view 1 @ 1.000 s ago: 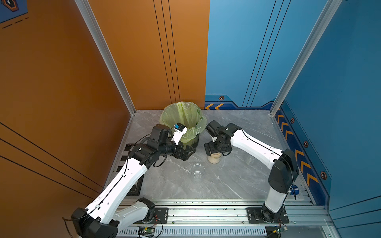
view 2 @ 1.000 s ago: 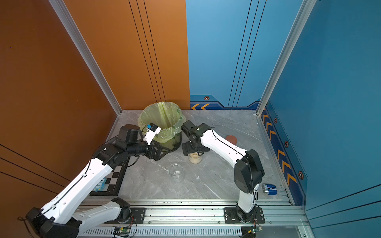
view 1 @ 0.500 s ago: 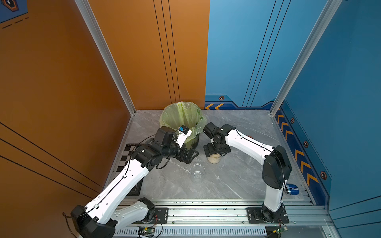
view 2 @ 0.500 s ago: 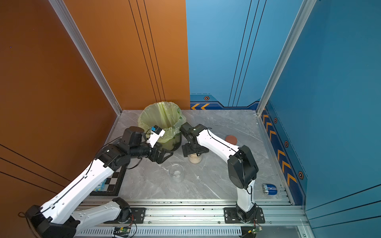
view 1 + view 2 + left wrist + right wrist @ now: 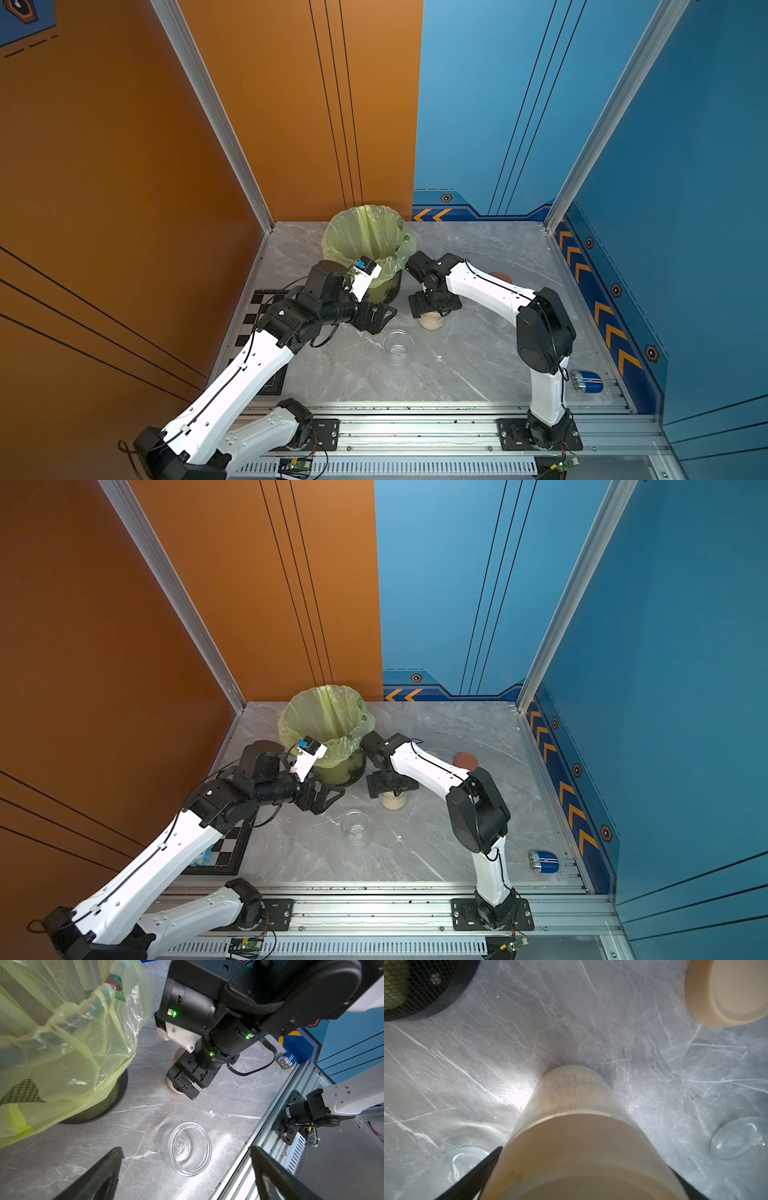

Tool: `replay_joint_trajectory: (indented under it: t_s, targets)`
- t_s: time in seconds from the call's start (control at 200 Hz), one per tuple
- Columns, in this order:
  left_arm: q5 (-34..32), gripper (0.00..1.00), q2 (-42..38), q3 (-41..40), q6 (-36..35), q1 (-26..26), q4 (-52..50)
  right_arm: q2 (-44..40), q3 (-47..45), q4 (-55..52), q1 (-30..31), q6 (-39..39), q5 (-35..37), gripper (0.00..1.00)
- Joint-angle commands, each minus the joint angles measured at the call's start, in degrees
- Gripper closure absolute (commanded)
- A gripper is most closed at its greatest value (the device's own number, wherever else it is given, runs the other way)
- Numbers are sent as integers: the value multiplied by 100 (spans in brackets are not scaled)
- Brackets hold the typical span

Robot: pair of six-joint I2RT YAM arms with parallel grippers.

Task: Empty moldy rice from jars
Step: Pick up the jar from the center of the board.

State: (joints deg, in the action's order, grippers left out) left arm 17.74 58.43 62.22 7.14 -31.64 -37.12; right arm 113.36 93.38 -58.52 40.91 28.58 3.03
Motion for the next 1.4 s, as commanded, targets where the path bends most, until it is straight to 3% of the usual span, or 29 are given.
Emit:
replay_joint_trajectory:
  t_s: [0.0, 0.18, 0.385, 0.42, 0.555, 1.086, 1.396]
  targets:
    - [-116, 2, -167, -113, 73, -45, -57, 146, 72, 143, -29, 87, 88, 0]
    - [-162, 2, -279, -200, 95, -45, -66, 239, 75, 179, -30, 78, 121, 3]
    - [-217, 2, -376, -262, 120, -40, -67, 266, -29, 170, -30, 108, 168, 14]
    - [-225, 2, -385, -271, 121, -34, -67, 266, -46, 169, -30, 104, 165, 26]
    - [-249, 2, -400, -280, 121, -35, -67, 160, -84, 132, -30, 95, 195, 100]
    - [-210, 2, -398, -29, -174, 205, -89, -862, 170, -498, -25, -141, 350, 100]
    - [32, 2, -142, 356, -418, 428, -182, -1153, 903, -1077, -30, -359, 40, 100]
